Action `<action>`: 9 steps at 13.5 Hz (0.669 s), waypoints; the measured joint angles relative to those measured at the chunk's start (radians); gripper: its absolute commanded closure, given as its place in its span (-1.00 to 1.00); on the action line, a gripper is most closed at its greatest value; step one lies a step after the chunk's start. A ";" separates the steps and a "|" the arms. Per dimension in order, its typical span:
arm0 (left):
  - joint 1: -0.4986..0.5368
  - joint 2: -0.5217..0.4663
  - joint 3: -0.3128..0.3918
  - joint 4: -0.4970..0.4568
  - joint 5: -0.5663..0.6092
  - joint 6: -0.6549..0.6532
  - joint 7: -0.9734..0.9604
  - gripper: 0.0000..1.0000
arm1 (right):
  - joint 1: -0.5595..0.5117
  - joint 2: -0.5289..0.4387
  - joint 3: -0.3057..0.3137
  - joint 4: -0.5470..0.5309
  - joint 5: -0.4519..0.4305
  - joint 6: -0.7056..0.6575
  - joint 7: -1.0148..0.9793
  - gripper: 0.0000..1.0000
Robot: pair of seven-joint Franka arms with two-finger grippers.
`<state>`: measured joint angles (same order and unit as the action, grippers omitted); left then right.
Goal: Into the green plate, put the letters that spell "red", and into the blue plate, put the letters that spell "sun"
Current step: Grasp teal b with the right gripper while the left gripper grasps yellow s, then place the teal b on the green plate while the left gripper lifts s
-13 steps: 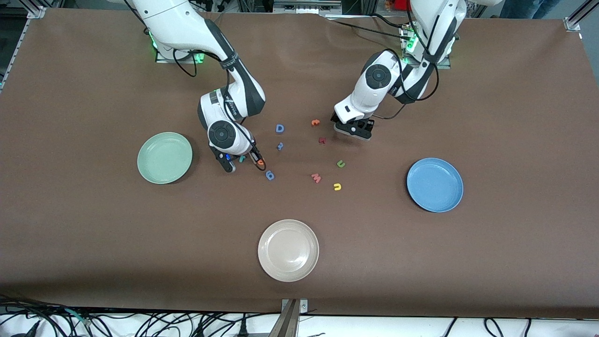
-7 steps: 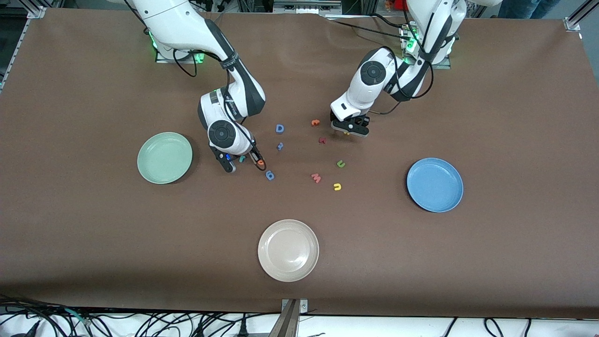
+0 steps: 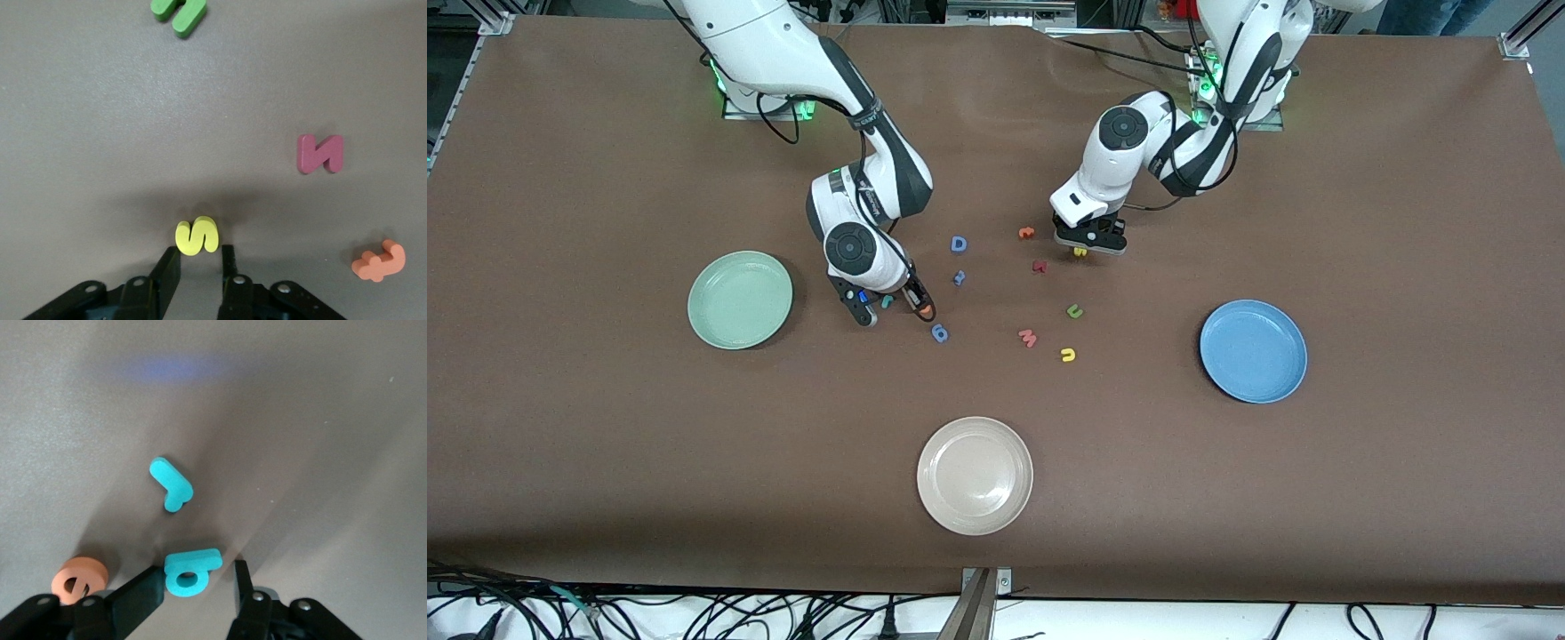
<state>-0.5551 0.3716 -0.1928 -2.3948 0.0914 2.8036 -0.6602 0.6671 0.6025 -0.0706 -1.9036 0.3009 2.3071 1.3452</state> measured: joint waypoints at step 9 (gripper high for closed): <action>-0.002 0.006 -0.003 0.011 0.001 0.012 -0.075 0.21 | 0.000 -0.012 0.001 -0.008 0.000 -0.009 0.000 1.00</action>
<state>-0.5574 0.3774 -0.1955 -2.3840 0.0919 2.8155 -0.7350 0.6672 0.5909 -0.0694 -1.9112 0.3009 2.2981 1.3449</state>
